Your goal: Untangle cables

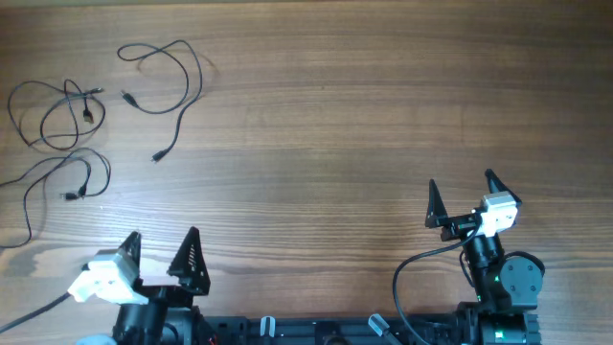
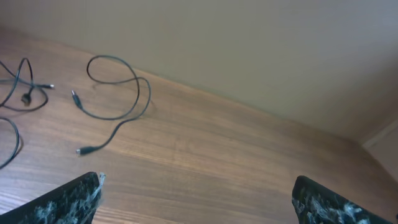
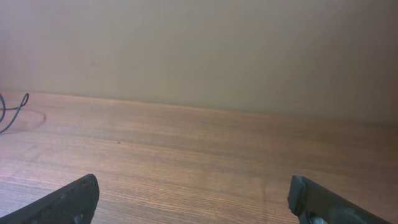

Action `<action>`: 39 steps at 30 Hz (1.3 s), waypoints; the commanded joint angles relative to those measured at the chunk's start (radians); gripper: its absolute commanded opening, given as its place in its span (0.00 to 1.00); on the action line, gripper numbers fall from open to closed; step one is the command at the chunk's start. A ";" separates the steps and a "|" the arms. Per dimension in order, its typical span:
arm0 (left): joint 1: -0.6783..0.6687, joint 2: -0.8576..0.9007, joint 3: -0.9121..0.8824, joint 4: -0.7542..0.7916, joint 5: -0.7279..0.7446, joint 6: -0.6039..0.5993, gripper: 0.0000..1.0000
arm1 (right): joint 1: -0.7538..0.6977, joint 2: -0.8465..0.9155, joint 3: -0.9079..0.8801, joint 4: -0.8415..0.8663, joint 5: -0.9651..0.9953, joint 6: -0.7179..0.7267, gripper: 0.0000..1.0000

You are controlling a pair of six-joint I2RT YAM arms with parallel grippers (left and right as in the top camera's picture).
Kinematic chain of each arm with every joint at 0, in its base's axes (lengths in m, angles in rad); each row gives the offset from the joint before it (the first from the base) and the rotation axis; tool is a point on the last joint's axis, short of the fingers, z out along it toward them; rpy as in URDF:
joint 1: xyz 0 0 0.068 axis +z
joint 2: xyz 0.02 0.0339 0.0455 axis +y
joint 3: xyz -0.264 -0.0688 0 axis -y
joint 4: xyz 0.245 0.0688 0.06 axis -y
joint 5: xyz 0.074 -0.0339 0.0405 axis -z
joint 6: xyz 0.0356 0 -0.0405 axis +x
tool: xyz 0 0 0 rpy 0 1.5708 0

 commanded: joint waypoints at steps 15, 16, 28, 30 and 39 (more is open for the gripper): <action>-0.003 -0.006 -0.317 0.387 0.017 0.021 1.00 | 0.004 -0.011 -0.003 0.005 0.013 0.006 1.00; -0.003 -0.006 -0.336 0.415 0.017 0.021 1.00 | 0.004 -0.011 -0.003 0.005 0.013 0.006 1.00; -0.076 -0.009 -0.655 0.809 -0.025 0.021 1.00 | 0.004 -0.011 -0.003 0.005 0.013 0.006 1.00; -0.076 -0.009 -0.676 0.846 -0.026 0.024 1.00 | 0.004 -0.011 -0.003 0.005 0.013 0.006 1.00; -0.080 -0.009 -0.729 0.849 -0.013 0.105 1.00 | 0.004 -0.011 -0.003 0.005 0.013 0.006 1.00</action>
